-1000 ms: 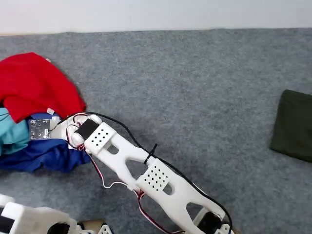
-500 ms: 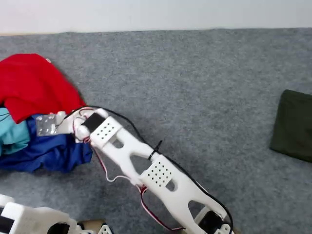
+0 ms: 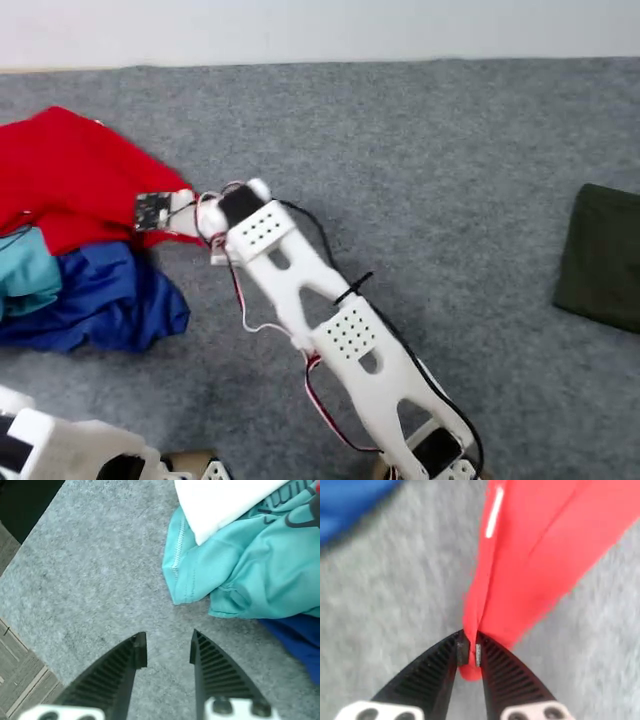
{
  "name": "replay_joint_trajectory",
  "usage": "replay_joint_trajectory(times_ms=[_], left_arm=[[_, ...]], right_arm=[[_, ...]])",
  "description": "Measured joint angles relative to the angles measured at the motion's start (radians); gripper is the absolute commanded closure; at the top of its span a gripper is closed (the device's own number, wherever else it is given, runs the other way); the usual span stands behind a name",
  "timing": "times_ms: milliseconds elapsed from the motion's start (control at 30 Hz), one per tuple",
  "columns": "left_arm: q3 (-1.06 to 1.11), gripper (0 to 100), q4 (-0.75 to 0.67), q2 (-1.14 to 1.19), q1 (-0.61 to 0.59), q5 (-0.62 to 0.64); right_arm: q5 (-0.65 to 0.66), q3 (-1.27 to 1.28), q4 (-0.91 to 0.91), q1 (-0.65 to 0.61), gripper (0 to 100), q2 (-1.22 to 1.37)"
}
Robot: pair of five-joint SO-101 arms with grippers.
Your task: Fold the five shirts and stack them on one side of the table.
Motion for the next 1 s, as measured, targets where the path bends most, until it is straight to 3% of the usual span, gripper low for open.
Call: replay_joint_trajectory(times_ms=[333,1000], left_arm=[[0.0,85,0.011,0.0,0.058,0.0],[-0.117,85,0.282,0.0,0.483,0.002]], right_arm=[[-0.003,-0.178,0.184,0.146,98.7,-0.017],[-0.143,-0.18,0.186,0.381,98.7,-0.175]])
